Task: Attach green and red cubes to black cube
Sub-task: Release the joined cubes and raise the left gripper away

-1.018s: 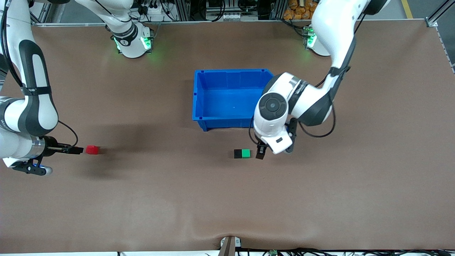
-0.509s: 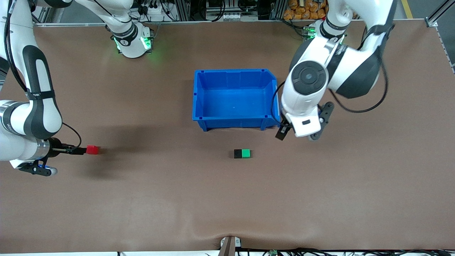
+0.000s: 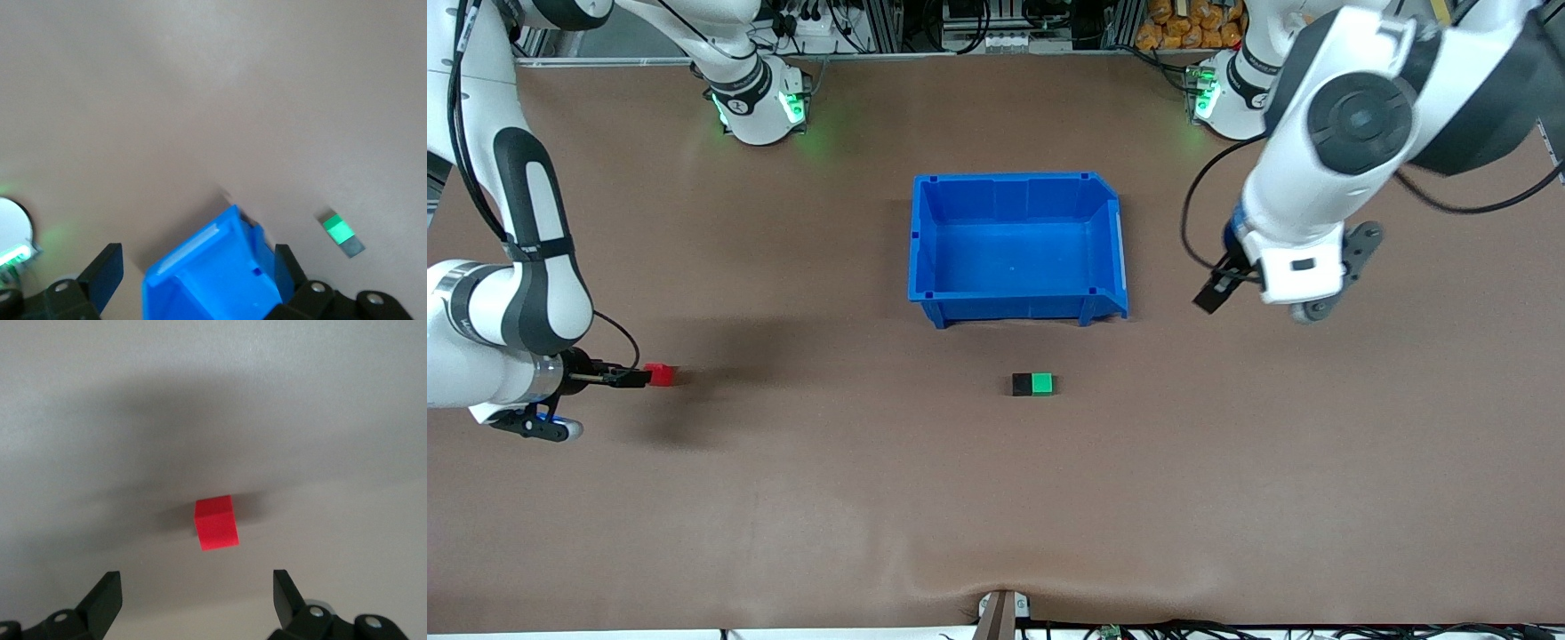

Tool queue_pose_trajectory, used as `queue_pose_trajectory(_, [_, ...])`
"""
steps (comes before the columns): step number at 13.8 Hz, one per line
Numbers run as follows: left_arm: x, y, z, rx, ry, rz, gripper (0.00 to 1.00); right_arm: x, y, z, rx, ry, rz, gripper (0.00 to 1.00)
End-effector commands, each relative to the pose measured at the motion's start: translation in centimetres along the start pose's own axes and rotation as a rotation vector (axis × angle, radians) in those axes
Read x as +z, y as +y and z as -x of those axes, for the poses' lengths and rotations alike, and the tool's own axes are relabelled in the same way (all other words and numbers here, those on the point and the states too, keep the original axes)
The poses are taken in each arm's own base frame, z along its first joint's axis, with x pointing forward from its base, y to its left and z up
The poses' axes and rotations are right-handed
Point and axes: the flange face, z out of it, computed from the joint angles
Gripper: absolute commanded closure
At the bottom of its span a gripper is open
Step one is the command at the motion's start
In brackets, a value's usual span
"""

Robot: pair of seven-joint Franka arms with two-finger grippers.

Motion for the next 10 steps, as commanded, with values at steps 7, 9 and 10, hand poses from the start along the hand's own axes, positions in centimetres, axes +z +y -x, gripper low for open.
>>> queue_pose_trajectory(7, [-4.6,-13.1,-2.8,0.340,0.010,0.009,0.00,1.8,0.4,-1.2,-0.046,0.025,0.002,0.00])
queue_pose_trajectory(9, [-5.1,-14.8,-3.5,0.410,0.017,0.017,0.00,2.3,0.6,-1.4,-0.072,0.030,0.002,0.00])
queue_pose_trajectory(10, [-5.5,-15.7,-4.2,0.449,0.022,0.023,0.00,2.4,0.7,-1.5,-0.071,0.034,0.002,0.00])
